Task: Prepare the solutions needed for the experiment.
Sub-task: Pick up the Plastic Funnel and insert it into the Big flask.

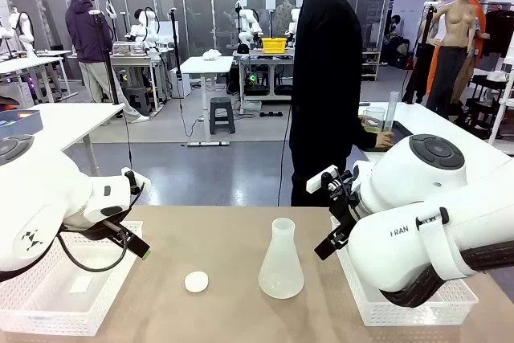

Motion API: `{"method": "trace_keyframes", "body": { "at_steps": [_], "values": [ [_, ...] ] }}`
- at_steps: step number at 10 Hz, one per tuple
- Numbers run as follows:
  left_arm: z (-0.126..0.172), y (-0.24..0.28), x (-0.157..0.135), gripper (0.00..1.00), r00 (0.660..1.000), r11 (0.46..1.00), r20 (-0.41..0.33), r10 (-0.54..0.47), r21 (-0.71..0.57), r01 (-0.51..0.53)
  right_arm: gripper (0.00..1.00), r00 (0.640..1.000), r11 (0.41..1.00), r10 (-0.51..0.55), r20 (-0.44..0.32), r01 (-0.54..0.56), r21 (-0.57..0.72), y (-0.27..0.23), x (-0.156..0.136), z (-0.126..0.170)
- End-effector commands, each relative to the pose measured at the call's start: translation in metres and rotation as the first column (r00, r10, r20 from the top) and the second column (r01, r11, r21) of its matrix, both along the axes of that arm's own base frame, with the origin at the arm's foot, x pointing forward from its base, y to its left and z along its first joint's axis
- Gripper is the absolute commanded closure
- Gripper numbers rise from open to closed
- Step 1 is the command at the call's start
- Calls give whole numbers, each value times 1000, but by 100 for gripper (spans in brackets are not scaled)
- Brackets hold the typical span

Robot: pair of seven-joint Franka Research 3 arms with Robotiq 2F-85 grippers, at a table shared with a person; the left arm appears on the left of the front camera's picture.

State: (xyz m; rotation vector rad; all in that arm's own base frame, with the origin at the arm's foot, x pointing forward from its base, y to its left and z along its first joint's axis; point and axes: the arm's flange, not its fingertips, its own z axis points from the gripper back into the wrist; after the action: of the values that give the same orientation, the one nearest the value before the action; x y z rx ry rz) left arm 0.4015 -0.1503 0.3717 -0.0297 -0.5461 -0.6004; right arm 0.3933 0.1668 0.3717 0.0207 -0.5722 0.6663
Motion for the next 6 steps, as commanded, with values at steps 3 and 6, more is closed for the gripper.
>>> {"method": "trace_keyframes", "body": {
  "at_steps": [3,6],
  "values": [
    [0,0,0,0,1000,1000,0,0,0,0,0,1000,1000,-2,0,2,1,0,0,0],
    [0,0,0,0,1000,1000,0,0,0,0,0,1000,1000,-2,0,2,1,0,0,0]
  ]
}}
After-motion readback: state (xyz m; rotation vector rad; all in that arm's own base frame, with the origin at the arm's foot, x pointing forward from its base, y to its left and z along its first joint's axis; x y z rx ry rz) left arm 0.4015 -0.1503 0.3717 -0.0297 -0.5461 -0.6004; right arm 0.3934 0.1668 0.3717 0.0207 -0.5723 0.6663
